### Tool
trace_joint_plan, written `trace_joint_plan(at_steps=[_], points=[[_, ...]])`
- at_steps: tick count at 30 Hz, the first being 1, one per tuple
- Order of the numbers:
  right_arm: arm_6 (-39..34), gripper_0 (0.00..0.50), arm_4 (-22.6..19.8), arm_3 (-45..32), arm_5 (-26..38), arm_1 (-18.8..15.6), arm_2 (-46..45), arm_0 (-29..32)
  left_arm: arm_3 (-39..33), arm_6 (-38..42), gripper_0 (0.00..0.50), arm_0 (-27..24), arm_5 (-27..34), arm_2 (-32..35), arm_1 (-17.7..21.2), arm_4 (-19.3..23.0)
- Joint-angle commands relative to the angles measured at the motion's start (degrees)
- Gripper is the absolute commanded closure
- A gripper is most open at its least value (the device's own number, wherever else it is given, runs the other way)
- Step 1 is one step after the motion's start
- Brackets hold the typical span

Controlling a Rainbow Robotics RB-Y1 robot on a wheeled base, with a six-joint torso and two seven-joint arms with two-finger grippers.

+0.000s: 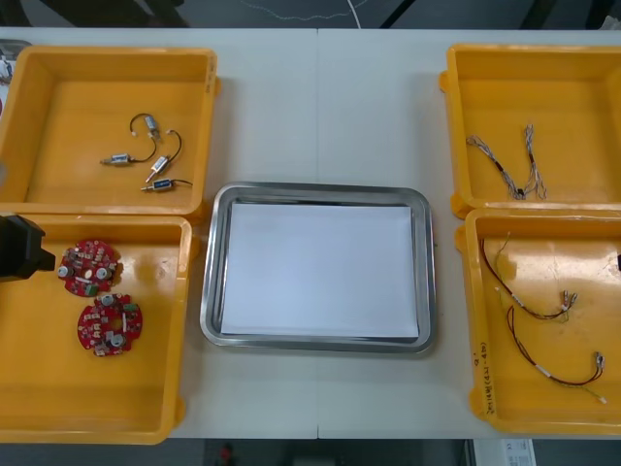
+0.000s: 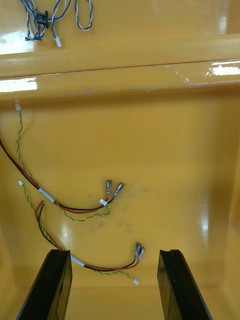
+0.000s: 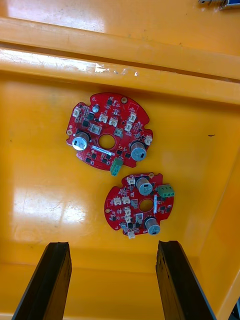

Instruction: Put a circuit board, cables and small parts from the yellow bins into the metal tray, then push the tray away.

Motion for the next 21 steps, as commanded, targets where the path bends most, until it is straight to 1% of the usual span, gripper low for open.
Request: trace_joint_plan(at_steps=[1,21], points=[[-1.87,0.000,0.12,-0.43,0.15,-2.61,-0.30,0.71,-1.70,-2.61,0.000,0.77,0.34,1.72,2.37,0.41],[-1.87,0.000,0.12,-0.43,0.15,-2.61,-0.30,0.71,-1.70,-2.61,0.000,0.77,0.34,1.72,2.37,0.41]])
